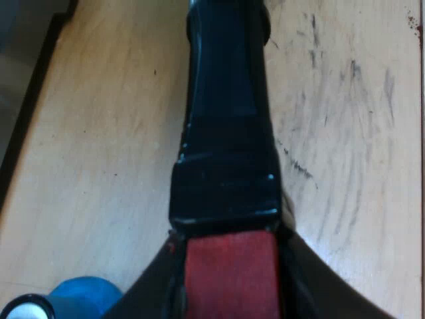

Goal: Put the handle in the coffee machine

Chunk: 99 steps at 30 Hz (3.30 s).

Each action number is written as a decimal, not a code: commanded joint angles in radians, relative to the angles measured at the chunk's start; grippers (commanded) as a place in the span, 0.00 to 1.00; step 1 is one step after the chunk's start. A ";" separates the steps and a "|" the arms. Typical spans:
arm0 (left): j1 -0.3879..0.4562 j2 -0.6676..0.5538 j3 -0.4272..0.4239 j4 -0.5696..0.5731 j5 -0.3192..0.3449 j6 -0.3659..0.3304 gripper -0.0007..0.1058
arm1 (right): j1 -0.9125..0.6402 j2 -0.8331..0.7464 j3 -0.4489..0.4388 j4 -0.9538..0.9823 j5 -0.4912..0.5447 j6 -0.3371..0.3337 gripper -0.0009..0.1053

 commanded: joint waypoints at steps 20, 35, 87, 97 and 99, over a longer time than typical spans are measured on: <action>0.000 -0.004 0.000 -0.015 0.015 -0.002 0.01 | 0.003 -0.016 -0.014 -0.061 -0.032 -0.036 0.86; 0.086 -0.004 0.000 0.009 0.015 -0.002 0.01 | 0.006 -0.089 -0.074 -0.061 0.069 -0.066 0.86; 0.580 0.155 -0.131 -0.017 0.108 0.147 0.01 | 0.501 -0.156 0.272 -0.728 1.074 -0.048 0.86; 0.579 0.232 -0.141 -0.081 0.172 0.159 0.01 | 0.501 0.003 0.272 -1.002 1.145 -0.142 0.86; 0.579 0.243 -0.141 -0.094 0.177 0.159 0.01 | 0.501 0.024 0.272 -1.032 1.167 -0.148 0.86</action>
